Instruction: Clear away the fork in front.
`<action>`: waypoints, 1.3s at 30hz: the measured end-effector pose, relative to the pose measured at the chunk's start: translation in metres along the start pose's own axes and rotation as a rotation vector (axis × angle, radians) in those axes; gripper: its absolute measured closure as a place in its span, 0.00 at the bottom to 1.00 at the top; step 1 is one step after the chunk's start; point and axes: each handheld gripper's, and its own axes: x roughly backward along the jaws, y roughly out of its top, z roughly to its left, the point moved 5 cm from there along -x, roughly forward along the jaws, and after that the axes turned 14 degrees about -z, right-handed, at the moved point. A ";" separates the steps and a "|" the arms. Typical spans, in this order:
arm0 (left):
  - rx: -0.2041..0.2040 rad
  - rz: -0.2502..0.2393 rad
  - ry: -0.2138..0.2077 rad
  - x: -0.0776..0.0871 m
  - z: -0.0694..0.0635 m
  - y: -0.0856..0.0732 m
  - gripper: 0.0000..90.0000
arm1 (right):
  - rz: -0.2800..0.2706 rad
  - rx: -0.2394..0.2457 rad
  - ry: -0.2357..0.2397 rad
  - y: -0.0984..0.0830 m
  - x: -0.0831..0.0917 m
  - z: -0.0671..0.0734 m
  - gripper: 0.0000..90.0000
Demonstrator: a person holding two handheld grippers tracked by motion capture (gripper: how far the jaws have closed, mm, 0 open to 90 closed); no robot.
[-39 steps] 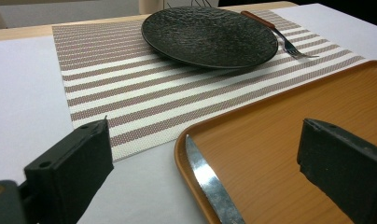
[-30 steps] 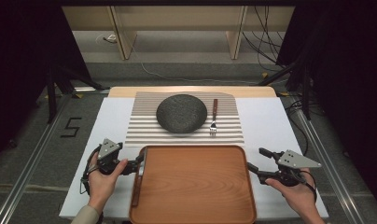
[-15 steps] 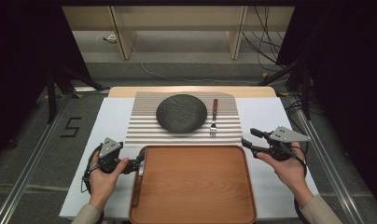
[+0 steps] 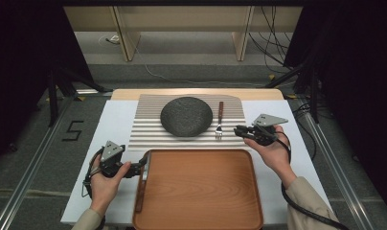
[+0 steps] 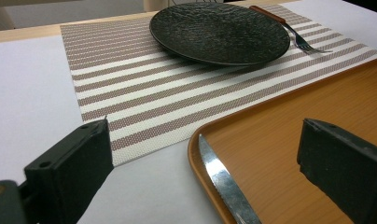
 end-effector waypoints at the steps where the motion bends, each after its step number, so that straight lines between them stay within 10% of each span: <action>1: 0.000 -0.001 -0.001 0.000 0.000 0.000 0.03 | 0.016 0.000 0.004 0.000 -0.006 0.000 0.95; 18: -0.004 0.008 -0.001 0.001 -0.002 -0.001 0.04 | 0.256 -0.025 0.004 -0.008 -0.085 0.003 1.00; 39: -0.001 0.011 0.004 0.000 -0.002 -0.002 0.04 | 0.378 -0.085 -0.005 -0.032 -0.101 0.001 1.00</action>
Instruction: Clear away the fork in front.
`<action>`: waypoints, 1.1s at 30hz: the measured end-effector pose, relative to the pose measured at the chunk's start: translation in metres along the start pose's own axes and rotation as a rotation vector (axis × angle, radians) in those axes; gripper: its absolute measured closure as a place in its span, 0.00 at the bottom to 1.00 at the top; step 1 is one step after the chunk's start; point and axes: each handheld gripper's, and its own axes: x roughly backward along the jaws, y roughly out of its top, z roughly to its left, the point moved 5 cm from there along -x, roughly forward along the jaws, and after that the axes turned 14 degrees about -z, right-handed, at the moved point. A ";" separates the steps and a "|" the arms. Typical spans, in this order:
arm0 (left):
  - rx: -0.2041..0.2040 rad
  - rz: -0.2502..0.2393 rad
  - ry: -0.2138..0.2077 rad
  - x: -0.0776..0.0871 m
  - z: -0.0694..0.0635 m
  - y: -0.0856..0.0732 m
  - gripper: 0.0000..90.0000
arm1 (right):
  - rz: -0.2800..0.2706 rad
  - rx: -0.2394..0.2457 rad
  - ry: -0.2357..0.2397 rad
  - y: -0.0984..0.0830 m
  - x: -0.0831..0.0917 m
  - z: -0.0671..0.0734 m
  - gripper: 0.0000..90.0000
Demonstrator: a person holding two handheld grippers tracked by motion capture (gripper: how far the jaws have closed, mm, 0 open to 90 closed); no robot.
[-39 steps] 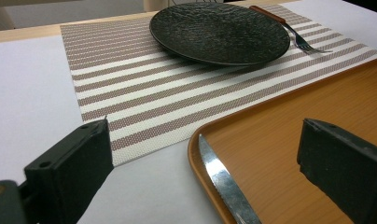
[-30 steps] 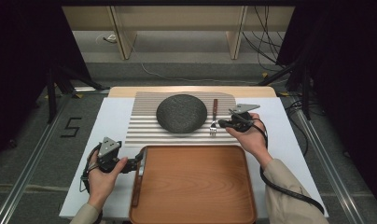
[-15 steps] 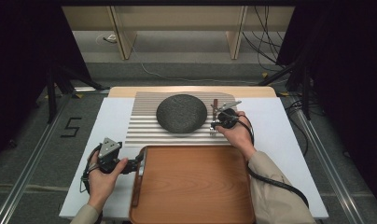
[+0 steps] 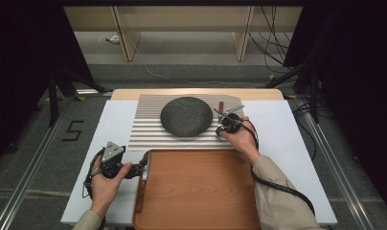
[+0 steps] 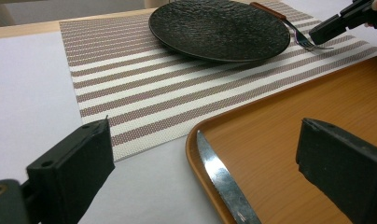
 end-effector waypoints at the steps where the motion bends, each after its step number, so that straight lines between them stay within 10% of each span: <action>1: -0.001 0.001 0.000 0.000 0.000 0.000 0.04 | -0.001 -0.001 -0.001 0.000 -0.001 0.000 1.00; 33: -0.002 0.009 0.002 0.000 0.000 -0.003 0.04 | 0.095 0.006 -0.020 -0.010 0.012 -0.006 1.00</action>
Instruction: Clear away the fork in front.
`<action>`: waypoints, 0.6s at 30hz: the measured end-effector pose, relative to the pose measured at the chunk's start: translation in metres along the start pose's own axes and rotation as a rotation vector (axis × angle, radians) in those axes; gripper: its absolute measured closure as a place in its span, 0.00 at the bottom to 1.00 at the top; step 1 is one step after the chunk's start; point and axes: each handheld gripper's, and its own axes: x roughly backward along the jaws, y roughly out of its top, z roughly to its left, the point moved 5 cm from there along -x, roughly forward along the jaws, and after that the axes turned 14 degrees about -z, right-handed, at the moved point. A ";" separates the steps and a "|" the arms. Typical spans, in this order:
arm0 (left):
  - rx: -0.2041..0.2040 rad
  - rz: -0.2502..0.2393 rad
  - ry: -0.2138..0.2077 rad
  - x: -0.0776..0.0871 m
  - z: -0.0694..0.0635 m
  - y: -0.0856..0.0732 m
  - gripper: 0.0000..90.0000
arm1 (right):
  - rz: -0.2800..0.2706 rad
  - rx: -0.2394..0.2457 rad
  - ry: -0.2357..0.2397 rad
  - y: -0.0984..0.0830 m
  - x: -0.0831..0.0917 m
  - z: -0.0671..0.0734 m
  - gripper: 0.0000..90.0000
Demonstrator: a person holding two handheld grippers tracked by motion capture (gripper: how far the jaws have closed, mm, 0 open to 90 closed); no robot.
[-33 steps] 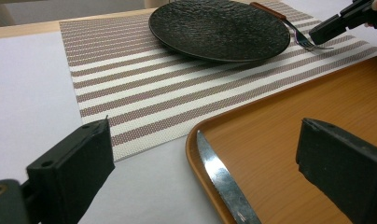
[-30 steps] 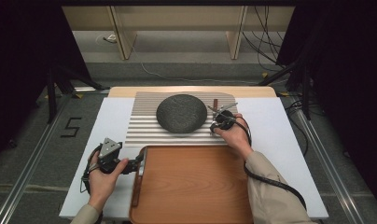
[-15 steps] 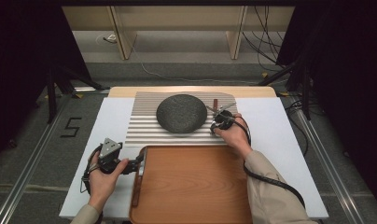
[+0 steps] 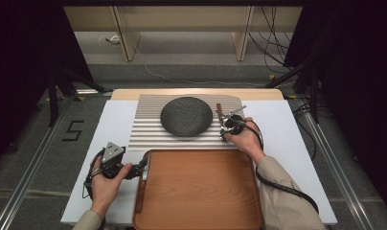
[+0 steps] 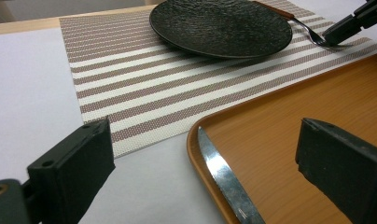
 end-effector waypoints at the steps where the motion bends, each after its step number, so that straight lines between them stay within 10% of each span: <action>1: 0.000 0.000 0.000 0.000 0.000 0.000 0.04 | 0.003 -0.003 -0.001 -0.001 0.002 -0.001 1.00; 18: 0.000 0.005 0.002 -0.001 0.000 -0.002 0.04 | 0.058 0.042 0.010 -0.025 0.033 -0.012 1.00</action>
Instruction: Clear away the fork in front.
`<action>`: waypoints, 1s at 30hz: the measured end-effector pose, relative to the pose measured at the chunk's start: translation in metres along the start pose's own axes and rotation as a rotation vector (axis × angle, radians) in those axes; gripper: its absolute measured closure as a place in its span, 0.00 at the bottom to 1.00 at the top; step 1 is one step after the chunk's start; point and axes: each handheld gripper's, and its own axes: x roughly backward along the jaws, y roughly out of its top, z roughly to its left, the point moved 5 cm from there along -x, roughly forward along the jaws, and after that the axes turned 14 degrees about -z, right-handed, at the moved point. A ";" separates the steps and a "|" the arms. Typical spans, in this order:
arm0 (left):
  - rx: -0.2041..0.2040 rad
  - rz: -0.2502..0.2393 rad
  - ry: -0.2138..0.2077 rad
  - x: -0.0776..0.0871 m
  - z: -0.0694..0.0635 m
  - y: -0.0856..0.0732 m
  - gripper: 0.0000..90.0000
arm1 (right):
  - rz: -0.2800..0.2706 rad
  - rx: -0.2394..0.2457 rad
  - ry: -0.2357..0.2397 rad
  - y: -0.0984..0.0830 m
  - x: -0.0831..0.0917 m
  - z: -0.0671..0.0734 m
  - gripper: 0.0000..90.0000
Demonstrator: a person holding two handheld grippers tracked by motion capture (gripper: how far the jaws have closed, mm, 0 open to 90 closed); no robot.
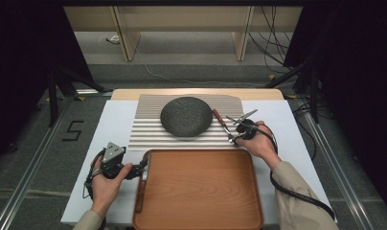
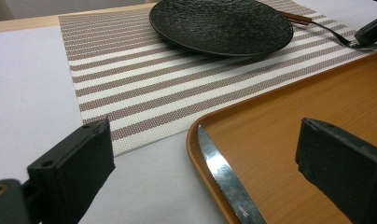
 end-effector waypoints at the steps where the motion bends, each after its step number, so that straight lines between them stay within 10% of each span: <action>1: 0.000 0.000 -0.001 0.000 0.000 0.000 0.04 | -0.001 0.004 0.000 -0.002 0.002 -0.001 1.00; 16: -0.005 0.003 -0.001 -0.001 -0.001 0.000 0.04 | 0.036 0.026 -0.002 -0.016 0.022 -0.016 1.00; 30: -0.003 0.005 -0.002 -0.001 -0.001 -0.001 0.04 | 0.063 0.038 -0.100 -0.017 0.025 -0.039 1.00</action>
